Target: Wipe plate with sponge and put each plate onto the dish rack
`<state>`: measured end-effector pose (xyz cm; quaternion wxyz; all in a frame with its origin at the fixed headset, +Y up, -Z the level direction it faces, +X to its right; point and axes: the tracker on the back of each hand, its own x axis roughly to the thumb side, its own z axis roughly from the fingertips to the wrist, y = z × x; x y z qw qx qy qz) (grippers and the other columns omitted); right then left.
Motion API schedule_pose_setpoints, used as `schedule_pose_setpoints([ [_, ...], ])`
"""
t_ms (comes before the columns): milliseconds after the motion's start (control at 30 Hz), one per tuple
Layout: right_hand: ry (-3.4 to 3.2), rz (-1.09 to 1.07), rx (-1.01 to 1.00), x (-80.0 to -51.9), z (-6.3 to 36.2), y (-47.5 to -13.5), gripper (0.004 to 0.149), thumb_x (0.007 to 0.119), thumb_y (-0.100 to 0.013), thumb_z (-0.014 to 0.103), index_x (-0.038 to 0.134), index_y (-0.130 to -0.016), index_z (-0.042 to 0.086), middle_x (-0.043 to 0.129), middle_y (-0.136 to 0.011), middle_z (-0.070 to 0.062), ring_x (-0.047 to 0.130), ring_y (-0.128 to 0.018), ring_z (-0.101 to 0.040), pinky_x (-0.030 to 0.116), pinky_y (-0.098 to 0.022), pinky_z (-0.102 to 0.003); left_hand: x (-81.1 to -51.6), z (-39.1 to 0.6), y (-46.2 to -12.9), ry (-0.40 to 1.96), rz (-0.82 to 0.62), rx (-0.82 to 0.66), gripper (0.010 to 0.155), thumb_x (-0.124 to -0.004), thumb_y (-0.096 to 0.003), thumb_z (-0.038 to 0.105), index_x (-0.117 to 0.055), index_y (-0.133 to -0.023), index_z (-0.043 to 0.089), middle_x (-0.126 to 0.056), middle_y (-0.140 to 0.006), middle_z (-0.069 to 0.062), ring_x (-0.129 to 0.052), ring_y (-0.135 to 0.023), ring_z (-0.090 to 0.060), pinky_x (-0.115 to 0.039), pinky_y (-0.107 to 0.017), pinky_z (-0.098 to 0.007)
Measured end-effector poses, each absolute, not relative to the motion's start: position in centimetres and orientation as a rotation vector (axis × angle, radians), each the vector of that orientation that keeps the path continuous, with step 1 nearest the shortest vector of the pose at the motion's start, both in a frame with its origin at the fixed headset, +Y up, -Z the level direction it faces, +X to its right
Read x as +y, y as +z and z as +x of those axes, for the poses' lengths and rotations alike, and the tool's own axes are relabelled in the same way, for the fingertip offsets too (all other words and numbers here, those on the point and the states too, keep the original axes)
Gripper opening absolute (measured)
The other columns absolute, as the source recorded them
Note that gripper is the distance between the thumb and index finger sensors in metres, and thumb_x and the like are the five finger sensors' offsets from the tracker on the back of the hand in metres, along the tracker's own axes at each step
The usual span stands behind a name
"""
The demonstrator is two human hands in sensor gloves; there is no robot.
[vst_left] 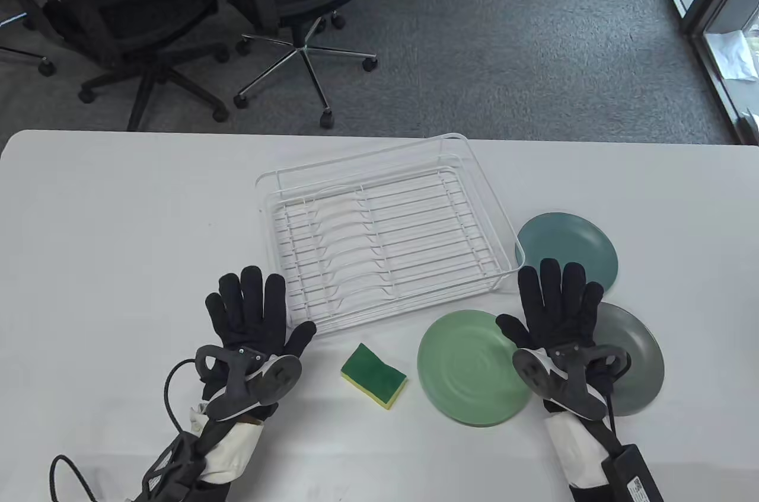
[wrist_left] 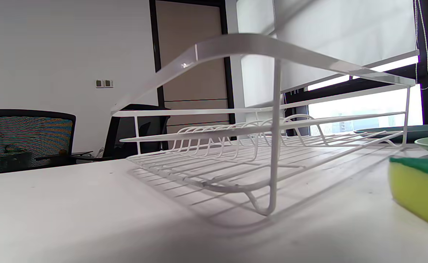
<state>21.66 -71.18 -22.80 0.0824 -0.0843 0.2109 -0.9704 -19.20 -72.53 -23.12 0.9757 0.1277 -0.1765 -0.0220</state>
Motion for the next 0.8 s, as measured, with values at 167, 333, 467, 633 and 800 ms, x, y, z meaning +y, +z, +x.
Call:
schedule_pose_setpoints([
  [167, -2.895, -0.251, 0.626, -71.2, 21.6, -22.8, 0.076, 0.042, -0.059, 0.054, 0.023, -0.117, 0.009, 0.016, -0.119, -0.028, 0.003, -0.099, -0.053, 0.014, -0.068, -0.069, -72.5, -19.3, -23.2, -0.039, 0.257, -0.351, 0.089, -0.045, -0.0642, 0.053, -0.001, -0.112, -0.007, -0.002, -0.109, -0.048, -0.001, -0.090, -0.072, -0.015, -0.058, -0.085],
  [333, -2.888, -0.249, 0.619, -71.1, 21.6, -22.8, 0.076, 0.042, -0.059, 0.054, 0.023, -0.117, 0.009, 0.016, -0.119, -0.028, 0.003, -0.099, -0.053, 0.014, -0.068, -0.069, -72.5, -19.2, -23.2, -0.041, 0.252, -0.355, 0.089, -0.045, -0.0643, 0.053, -0.001, -0.112, -0.007, -0.002, -0.109, -0.049, -0.001, -0.090, -0.072, -0.015, -0.058, -0.084],
  [467, -2.886, -0.251, 0.615, -71.2, 21.6, -22.8, 0.076, 0.043, -0.059, 0.054, 0.023, -0.117, 0.009, 0.016, -0.119, -0.028, 0.002, -0.098, -0.053, 0.014, -0.068, -0.069, -72.5, -19.1, -23.2, -0.042, 0.241, -0.350, 0.089, -0.045, -0.0642, 0.053, -0.002, -0.112, -0.007, -0.003, -0.109, -0.049, -0.002, -0.090, -0.072, -0.015, -0.058, -0.084],
  [633, -2.886, -0.256, 0.604, -71.3, 21.4, -22.9, 0.076, 0.043, -0.059, 0.054, 0.023, -0.117, 0.009, 0.016, -0.119, -0.028, 0.002, -0.099, -0.053, 0.014, -0.068, -0.069, -72.5, -18.8, -23.2, -0.042, 0.242, -0.367, 0.088, -0.045, -0.0642, 0.053, -0.002, -0.113, -0.007, -0.003, -0.109, -0.049, -0.002, -0.091, -0.072, -0.015, -0.059, -0.084],
  [800, -2.882, -0.255, 0.586, -71.4, 21.3, -23.0, 0.075, 0.043, -0.059, 0.054, 0.024, -0.117, 0.009, 0.016, -0.119, -0.028, 0.002, -0.099, -0.053, 0.014, -0.068, -0.069, -72.0, -17.4, -23.3, -0.030, 0.225, -0.411, 0.088, -0.047, -0.0640, 0.052, -0.004, -0.113, -0.006, -0.006, -0.110, -0.048, -0.006, -0.092, -0.072, -0.019, -0.061, -0.083],
])
